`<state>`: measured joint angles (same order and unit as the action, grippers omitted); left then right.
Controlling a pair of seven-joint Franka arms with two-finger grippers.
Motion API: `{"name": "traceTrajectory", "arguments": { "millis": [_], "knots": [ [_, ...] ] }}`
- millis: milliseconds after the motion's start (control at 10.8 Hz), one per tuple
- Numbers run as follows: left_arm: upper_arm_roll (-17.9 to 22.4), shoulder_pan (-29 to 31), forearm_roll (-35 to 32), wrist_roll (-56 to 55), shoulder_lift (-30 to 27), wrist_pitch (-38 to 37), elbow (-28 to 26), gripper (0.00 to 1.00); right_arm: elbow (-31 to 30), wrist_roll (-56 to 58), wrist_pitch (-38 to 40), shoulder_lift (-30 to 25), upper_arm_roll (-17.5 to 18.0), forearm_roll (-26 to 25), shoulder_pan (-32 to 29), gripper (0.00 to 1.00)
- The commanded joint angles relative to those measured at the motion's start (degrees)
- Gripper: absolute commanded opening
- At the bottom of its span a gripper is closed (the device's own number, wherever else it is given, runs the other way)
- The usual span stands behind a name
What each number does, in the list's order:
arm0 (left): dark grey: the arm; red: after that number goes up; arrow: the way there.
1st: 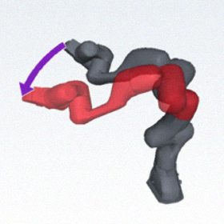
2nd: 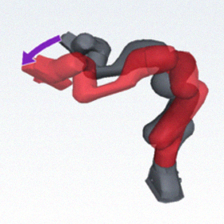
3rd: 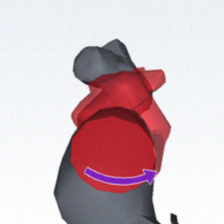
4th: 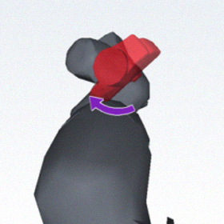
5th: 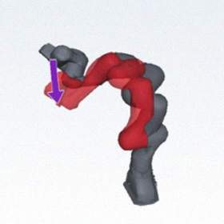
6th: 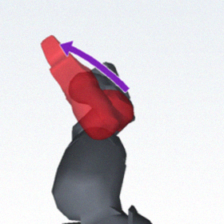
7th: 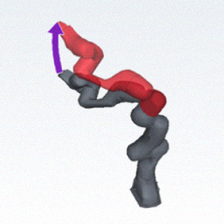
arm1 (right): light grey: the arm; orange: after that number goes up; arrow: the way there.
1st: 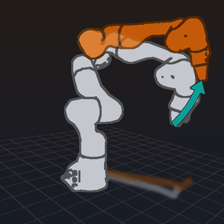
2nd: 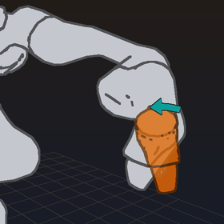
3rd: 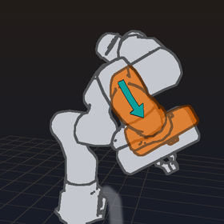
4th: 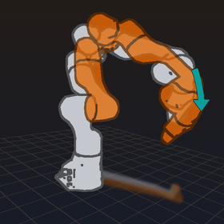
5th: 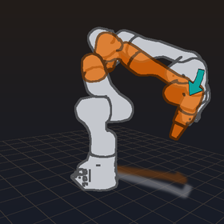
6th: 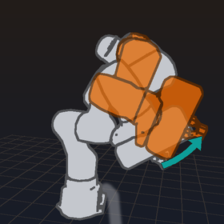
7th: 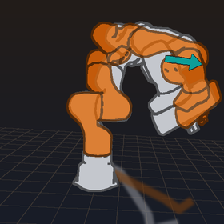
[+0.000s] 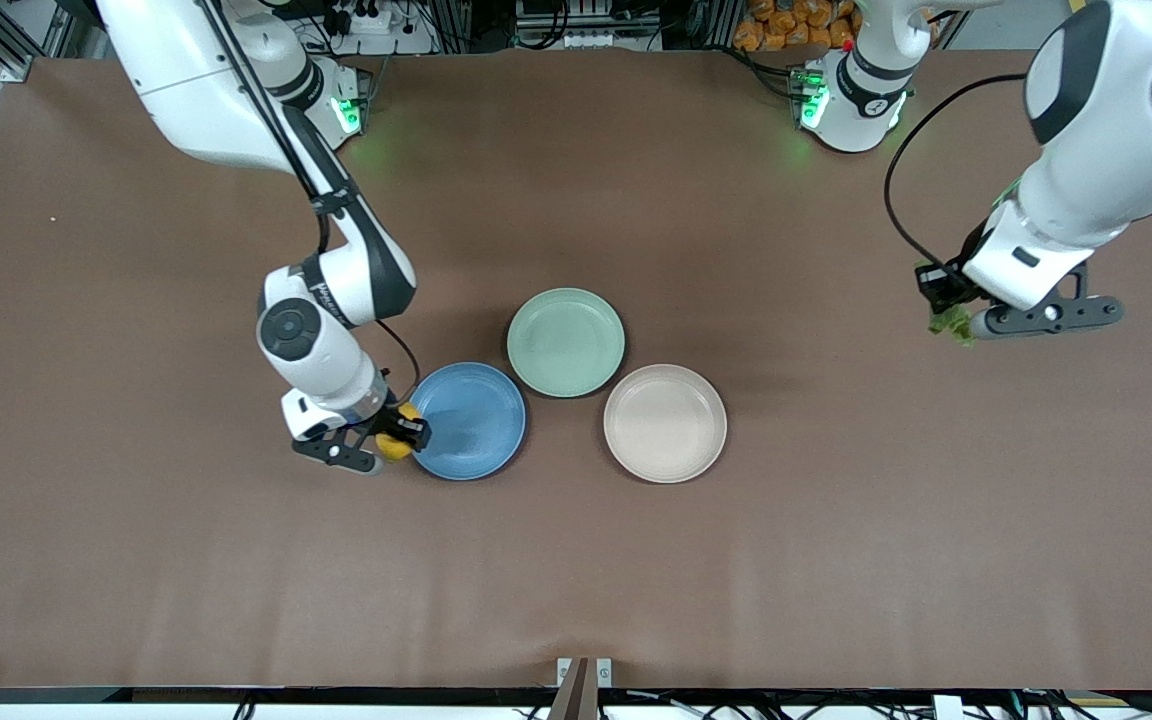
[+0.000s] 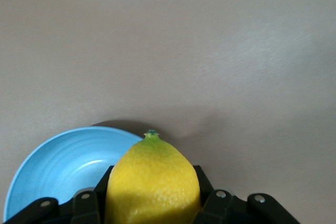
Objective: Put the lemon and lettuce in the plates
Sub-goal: 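Carry the lemon onto the blue plate while the left gripper lifts the lettuce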
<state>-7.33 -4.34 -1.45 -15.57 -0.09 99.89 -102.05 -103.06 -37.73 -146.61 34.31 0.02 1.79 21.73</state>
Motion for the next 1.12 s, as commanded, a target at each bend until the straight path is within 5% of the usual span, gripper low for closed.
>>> {"name": "traceTrajectory", "arguments": {
  "millis": [0,651,1023],
  "knots": [
    [0.1,0.5,1.2,2.4,0.3,-6.2,5.7,0.0,2.0,-3.0,0.1,1.5,-0.4,0.5,2.1,0.4],
    [-0.1,0.4,1.1,3.7,-0.3,-14.1,14.4,0.0,1.9,-2.9,0.1,2.9,-0.5,-4.9,5.0,0.46],
    [-0.1,0.5,1.0,4.1,-0.3,-14.6,15.0,0.0,1.9,-2.9,0.1,3.4,-0.5,-5.8,5.1,0.47]
  ]
}}
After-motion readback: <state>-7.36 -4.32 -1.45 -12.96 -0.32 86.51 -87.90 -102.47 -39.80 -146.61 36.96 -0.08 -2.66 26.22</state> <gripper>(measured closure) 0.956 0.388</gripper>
